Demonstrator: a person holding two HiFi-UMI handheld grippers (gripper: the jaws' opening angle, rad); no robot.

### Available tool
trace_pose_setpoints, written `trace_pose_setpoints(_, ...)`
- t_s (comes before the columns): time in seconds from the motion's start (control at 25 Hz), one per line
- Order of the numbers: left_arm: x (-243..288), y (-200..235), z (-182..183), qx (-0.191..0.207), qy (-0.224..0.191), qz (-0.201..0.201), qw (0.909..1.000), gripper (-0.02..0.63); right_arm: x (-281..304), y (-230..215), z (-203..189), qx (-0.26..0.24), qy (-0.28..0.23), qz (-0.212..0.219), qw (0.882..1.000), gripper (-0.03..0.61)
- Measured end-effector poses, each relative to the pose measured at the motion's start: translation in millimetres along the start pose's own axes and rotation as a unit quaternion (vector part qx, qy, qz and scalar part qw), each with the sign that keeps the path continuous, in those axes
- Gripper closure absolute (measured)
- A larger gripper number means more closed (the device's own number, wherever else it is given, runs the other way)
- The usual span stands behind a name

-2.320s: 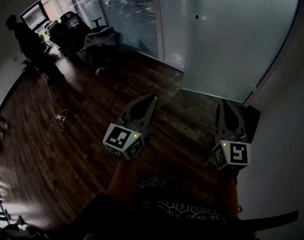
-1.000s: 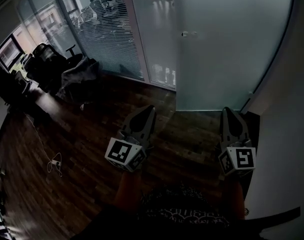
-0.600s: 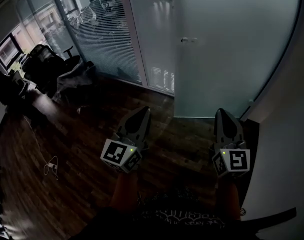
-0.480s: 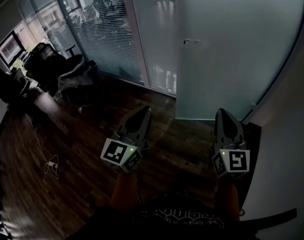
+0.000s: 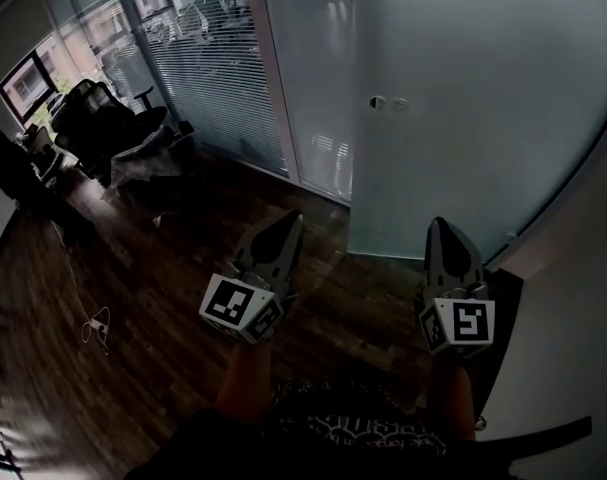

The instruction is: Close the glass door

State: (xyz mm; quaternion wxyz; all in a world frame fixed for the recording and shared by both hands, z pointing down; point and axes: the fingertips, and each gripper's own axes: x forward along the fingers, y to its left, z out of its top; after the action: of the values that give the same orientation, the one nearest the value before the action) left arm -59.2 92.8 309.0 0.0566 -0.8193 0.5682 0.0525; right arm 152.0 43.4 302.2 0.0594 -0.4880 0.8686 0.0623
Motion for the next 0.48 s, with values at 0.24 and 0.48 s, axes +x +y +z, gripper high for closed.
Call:
trace_pose_setpoints(0.24,27,19,-12,0.001,0.004,0.003,1.0000,0.612,35,-8,-11,0.006,0.000,0.017,1.000,0.575)
trace_pose_setpoints(0.48,47,46,-18,0.000,0.005,0.007,1.0000,0.612,68,-10,-22,0.004,0.004,0.014,1.000,0.575)
